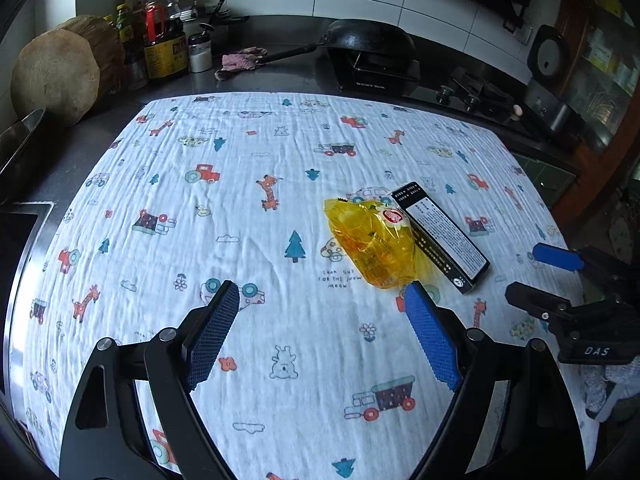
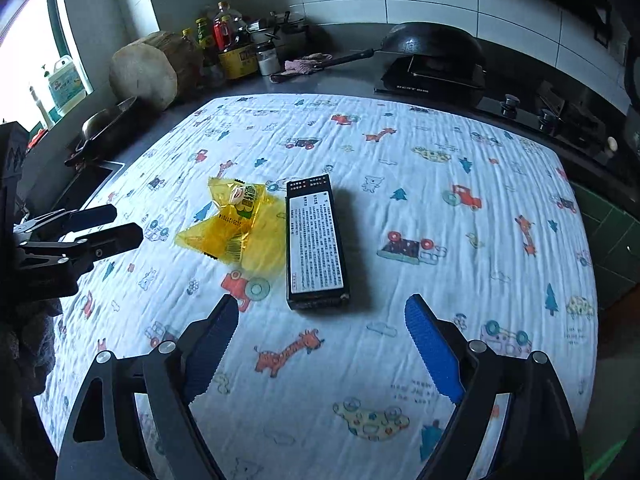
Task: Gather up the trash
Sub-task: 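Grasp the black box with the right tool while the left tool grasps the yellow bag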
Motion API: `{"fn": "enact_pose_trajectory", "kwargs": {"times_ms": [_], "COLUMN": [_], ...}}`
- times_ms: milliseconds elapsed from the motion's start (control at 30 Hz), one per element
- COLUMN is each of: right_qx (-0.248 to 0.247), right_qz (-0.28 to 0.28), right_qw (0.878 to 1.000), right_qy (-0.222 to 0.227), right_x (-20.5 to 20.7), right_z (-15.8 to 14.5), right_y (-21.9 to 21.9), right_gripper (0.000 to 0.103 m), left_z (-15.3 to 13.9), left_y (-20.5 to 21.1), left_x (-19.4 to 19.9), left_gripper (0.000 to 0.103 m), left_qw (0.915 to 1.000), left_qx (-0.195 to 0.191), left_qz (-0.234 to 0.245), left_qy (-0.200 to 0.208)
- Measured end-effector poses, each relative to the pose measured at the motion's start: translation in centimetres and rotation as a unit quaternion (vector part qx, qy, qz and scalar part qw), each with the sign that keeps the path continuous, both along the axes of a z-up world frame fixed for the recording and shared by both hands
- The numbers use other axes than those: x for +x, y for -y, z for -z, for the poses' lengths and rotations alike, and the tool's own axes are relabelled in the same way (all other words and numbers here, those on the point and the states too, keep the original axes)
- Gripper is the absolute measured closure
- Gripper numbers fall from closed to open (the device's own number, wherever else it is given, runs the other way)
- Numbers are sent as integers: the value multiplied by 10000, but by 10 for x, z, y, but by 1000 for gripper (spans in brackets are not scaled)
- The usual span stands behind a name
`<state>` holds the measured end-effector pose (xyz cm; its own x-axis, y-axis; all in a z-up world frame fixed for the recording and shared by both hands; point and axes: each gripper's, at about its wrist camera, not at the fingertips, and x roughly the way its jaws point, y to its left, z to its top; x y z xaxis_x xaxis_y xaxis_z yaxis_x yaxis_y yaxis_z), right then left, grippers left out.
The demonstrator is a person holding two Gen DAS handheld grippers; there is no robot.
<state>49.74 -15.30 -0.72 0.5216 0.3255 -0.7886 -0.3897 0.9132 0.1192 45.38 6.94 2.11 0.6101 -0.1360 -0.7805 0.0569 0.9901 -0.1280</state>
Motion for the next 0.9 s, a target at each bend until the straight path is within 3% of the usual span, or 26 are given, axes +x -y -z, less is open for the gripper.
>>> {"fn": "enact_pose_trajectory", "kwargs": {"times_ms": [500, 700, 767, 900], "right_qx": [-57, -188, -220, -195], "right_qz": [-113, -84, -58, 17], "right_qw": [9996, 9995, 9995, 9996], "right_qy": [-255, -232, -210, -210], "right_x": [59, 61, 58, 48], "right_z": [37, 42, 41, 37], "right_y": [-37, -40, -38, -24], "right_gripper": [33, 46, 56, 60], "left_z": [13, 15, 16, 19], "left_y": [-18, -11, -8, 0], "left_x": [27, 37, 42, 51], "left_gripper": [19, 19, 18, 16], "left_qw": [9994, 9989, 9988, 9990], "left_qx": [-232, -329, -343, -306], "left_qz": [-218, -229, -229, -201], "left_qy": [-164, -236, -250, -262]}}
